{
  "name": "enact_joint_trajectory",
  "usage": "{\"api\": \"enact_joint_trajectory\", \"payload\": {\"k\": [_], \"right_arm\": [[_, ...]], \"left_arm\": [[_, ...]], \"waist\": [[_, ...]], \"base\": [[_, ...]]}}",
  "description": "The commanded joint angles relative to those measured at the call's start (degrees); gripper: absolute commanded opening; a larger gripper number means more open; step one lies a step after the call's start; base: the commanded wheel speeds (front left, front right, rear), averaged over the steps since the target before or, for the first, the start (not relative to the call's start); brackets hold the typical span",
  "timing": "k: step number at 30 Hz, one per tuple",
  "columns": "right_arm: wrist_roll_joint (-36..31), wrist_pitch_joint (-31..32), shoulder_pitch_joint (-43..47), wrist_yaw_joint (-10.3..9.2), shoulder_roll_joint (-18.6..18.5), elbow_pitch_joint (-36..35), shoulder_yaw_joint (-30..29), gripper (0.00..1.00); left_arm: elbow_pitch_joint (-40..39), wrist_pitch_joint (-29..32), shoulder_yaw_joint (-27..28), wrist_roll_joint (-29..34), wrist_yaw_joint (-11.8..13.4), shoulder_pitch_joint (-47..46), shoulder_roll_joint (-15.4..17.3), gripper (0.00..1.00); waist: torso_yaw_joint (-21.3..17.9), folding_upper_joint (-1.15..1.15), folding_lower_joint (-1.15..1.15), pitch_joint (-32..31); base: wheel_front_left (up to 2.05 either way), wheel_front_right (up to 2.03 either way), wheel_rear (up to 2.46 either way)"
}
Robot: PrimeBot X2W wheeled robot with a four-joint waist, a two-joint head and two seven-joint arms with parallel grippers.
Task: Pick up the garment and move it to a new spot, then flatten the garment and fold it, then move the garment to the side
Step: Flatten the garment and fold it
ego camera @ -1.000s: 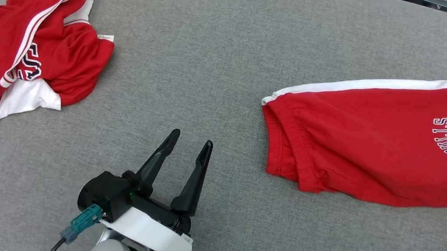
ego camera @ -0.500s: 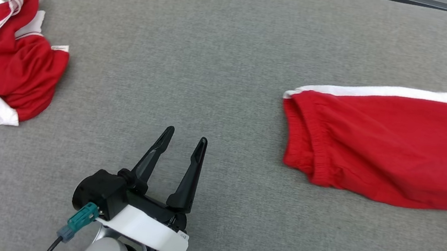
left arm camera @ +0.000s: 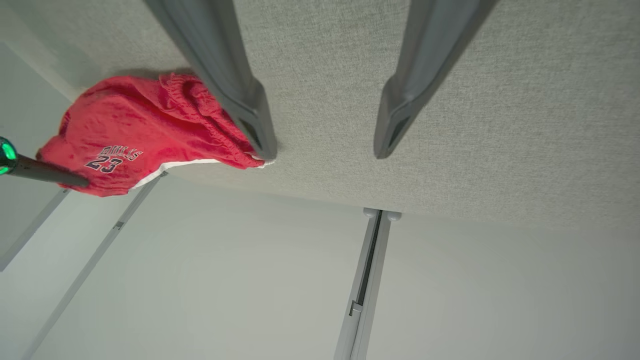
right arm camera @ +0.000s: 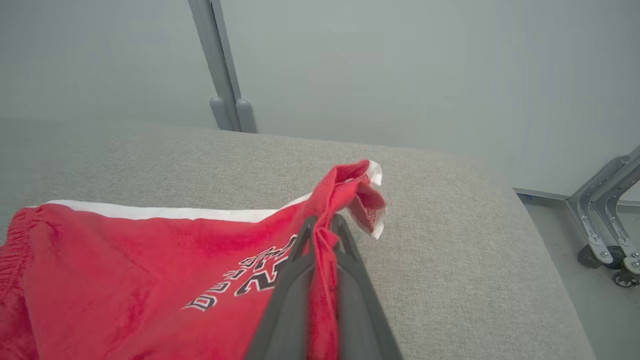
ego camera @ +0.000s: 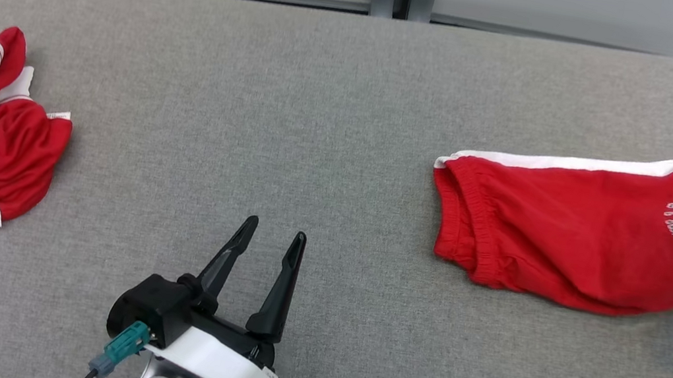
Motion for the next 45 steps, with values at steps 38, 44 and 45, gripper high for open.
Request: {"api": "enact_joint_trajectory", "payload": {"k": [38,44,45], "right_arm": [[-13.28,-4.69,5.98,-0.13,23.71,-7.83,-3.39,1.0],[-21.84,-10.06,12.72,-0.13,22.96,-8.09,-13.85,1.0],[-24.04,-10.02,14.23,-0.09,24.04,-9.67,-16.55,1.0]], "left_arm": [[-1.37,-0.02,-1.06,-1.58,-0.69,3.37,0.25,1.0],[-5.41,-0.02,3.41,3.73,2.05,4.75,0.2,1.0],[-6.79,-0.02,3.96,7.39,2.19,4.62,0.16,1.0]], "waist": [[3.78,0.0,0.0,-5.72],[1.07,0.0,0.0,-6.95],[0.51,0.0,0.0,-7.22]], "base": [[0.0,0.0,0.0],[0.0,0.0,0.0],[0.0,0.0,0.0]]}}
